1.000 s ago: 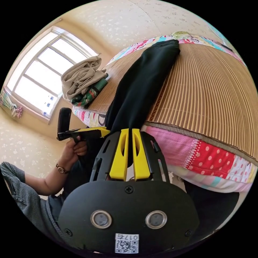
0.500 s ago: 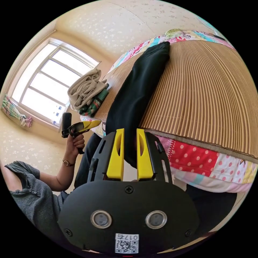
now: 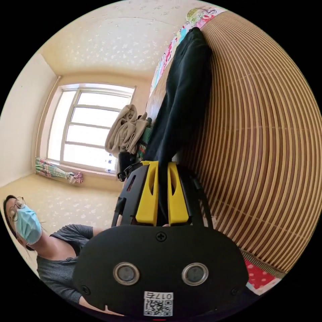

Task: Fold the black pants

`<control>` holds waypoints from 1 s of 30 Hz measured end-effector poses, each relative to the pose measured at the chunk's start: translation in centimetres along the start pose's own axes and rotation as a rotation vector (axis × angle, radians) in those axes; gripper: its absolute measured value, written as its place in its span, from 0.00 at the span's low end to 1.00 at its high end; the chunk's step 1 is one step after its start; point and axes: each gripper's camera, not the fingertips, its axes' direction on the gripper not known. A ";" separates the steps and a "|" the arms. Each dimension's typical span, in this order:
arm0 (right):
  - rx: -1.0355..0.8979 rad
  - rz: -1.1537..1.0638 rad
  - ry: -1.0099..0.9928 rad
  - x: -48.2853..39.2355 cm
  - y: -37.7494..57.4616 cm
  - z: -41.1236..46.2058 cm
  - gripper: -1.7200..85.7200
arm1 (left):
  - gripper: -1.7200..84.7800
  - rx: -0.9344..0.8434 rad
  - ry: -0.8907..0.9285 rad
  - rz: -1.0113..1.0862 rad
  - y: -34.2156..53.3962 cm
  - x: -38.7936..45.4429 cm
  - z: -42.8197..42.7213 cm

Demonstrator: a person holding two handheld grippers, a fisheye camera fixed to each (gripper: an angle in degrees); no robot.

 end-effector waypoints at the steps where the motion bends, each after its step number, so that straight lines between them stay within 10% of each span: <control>1: 0.010 -0.034 -0.024 -0.9 0.5 -0.8 0.05 | 0.08 0.040 0.080 0.067 0.8 1.6 -1.3; 19: 0.285 -1.028 -0.242 -43.1 13.3 -20.6 0.03 | 0.08 0.551 0.311 1.061 10.2 44.7 -19.4; 30: 0.371 -0.706 0.086 -35.1 -1.9 -18.2 0.03 | 0.08 0.451 0.097 0.610 -5.7 38.2 -15.8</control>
